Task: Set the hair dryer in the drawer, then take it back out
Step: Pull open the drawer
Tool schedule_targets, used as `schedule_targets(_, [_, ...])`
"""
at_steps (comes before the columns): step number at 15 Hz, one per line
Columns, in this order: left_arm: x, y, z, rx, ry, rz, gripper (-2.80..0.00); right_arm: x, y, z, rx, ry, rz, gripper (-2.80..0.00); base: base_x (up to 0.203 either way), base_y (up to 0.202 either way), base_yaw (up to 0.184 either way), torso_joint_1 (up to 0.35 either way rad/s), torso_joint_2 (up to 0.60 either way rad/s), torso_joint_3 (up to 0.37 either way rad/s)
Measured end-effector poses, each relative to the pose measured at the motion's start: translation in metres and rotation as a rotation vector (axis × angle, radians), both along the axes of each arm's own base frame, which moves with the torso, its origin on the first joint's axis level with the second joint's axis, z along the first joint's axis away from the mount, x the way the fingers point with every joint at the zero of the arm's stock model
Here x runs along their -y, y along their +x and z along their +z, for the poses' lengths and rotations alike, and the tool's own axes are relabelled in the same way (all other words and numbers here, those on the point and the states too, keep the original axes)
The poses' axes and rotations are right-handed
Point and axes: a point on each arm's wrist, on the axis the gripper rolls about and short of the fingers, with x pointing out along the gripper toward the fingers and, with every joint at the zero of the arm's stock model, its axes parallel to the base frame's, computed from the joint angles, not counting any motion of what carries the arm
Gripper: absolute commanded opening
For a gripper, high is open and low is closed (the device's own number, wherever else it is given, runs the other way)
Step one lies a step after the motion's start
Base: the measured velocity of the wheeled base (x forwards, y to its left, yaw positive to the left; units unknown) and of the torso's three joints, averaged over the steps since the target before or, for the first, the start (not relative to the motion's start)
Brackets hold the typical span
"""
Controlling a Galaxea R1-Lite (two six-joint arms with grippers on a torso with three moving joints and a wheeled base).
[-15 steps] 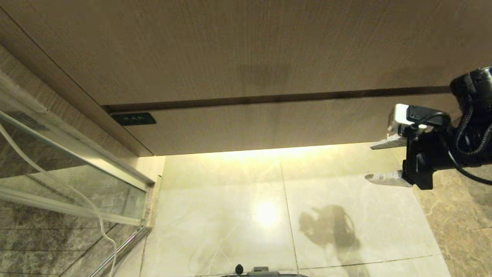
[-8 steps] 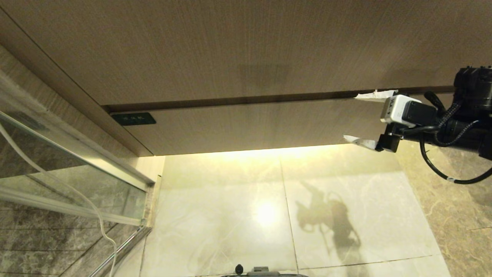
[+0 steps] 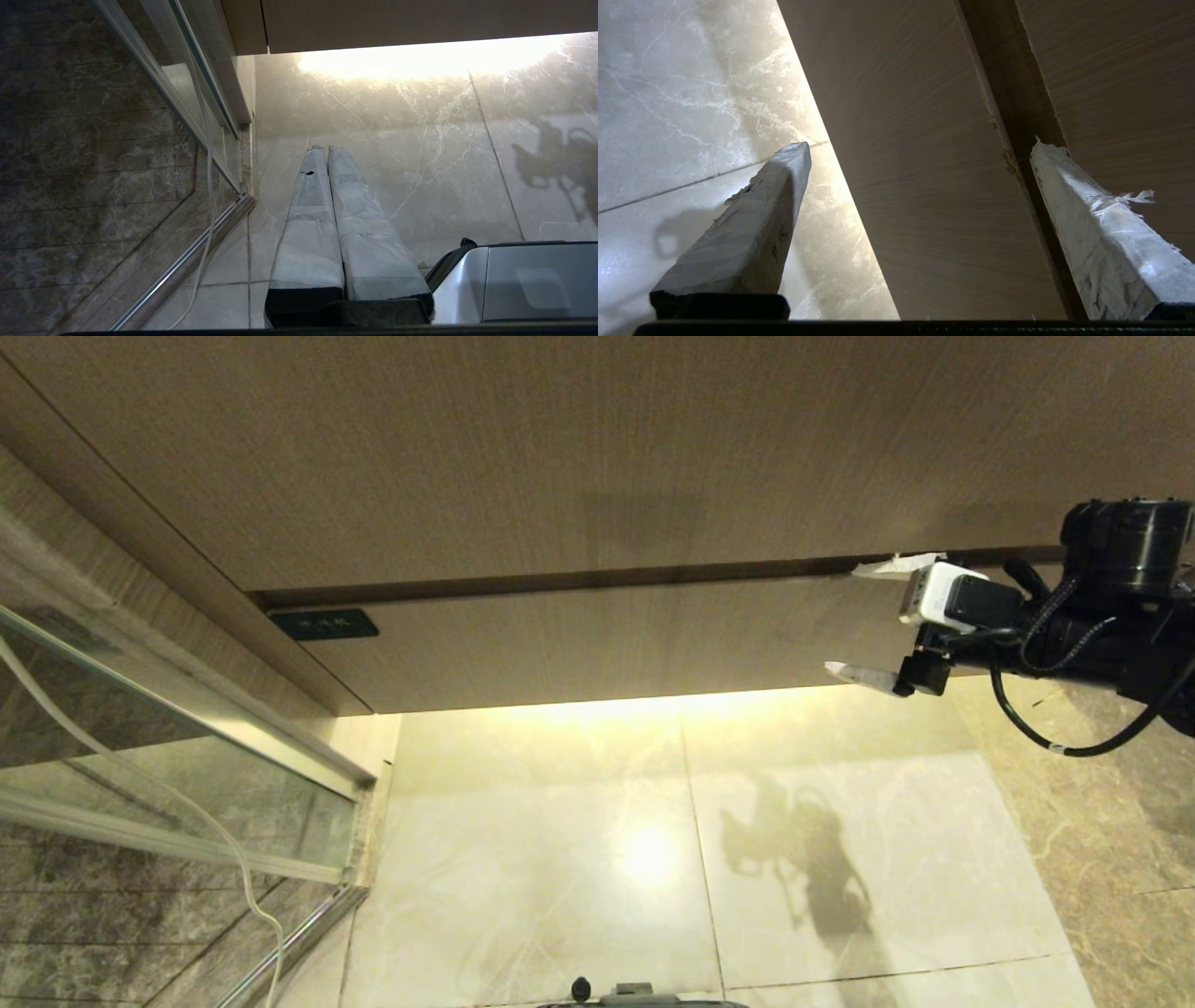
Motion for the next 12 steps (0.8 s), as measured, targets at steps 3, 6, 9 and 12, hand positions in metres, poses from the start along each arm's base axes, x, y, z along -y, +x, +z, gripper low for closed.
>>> schedule_targets(3, [0.0, 0.0, 0.0, 0.0, 0.0, -0.001, -2.8, -0.001, 0.009, -0.001, -0.022, -0.004, -0.007, 0.0, 0.0, 0.0, 0.0, 0.0, 0.0, 0.0])
schedule_targets(6, [0.0, 0.0, 0.0, 0.0, 0.0, 0.0, -2.8, -0.001, 0.015, -0.001, -0.031, -0.011, -0.027, 0.0, 0.0, 0.0, 0.0, 0.0, 0.0, 0.0])
schedule_targets(9, [0.0, 0.0, 0.0, 0.0, 0.0, 0.0, -2.8, -0.001, 0.021, 0.002, -0.013, -0.018, -0.054, 0.0, 0.0, 0.0, 0.0, 0.0, 0.0, 0.0])
schedule_targets(12, [0.0, 0.0, 0.0, 0.0, 0.0, -0.001, -2.8, -0.001, 0.024, 0.002, -0.007, -0.026, -0.067, 0.0, 0.0, 0.0, 0.0, 0.0, 0.0, 0.0])
